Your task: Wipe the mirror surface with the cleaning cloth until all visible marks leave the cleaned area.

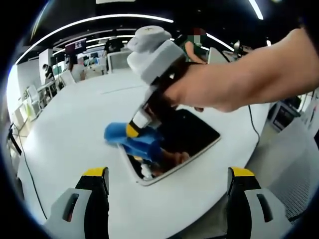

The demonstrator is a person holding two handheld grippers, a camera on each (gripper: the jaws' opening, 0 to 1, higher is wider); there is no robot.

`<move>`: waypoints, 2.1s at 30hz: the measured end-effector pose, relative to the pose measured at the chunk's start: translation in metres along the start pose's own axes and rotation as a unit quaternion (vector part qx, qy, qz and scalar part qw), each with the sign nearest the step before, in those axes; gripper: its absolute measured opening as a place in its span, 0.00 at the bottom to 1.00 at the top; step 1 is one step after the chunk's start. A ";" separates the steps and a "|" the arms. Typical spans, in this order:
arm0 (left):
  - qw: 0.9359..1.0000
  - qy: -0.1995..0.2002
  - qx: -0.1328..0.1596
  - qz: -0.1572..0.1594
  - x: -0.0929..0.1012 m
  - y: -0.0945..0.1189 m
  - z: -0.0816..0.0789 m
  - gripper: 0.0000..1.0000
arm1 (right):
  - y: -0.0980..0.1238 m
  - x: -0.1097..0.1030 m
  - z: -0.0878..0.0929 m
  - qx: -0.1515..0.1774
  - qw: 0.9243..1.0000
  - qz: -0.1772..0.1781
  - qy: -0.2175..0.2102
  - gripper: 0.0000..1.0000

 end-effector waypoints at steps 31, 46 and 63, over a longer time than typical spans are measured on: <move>1.000 0.000 0.002 -0.003 -0.001 0.000 0.000 1.00 | 0.005 -0.014 0.013 -0.007 1.000 -0.014 0.010 0.02; 1.000 0.002 -0.005 -0.004 -0.002 -0.001 0.003 1.00 | 0.006 -0.010 0.015 -0.001 0.999 -0.015 0.043 0.02; 1.000 -0.001 -0.007 -0.006 -0.002 -0.001 0.002 1.00 | 0.021 0.018 0.027 0.004 1.000 -0.012 0.029 0.02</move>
Point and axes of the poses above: the point that each gripper's makers call its tool centre point, and the gripper's own axes: y roughly backward along the fingers, x roughly to its right, z roughly out of its underside, the point moved 10 cm from there along y, roughly backward along the fingers, and after that the axes turned 9 degrees about -y, right-handed, at the moved point
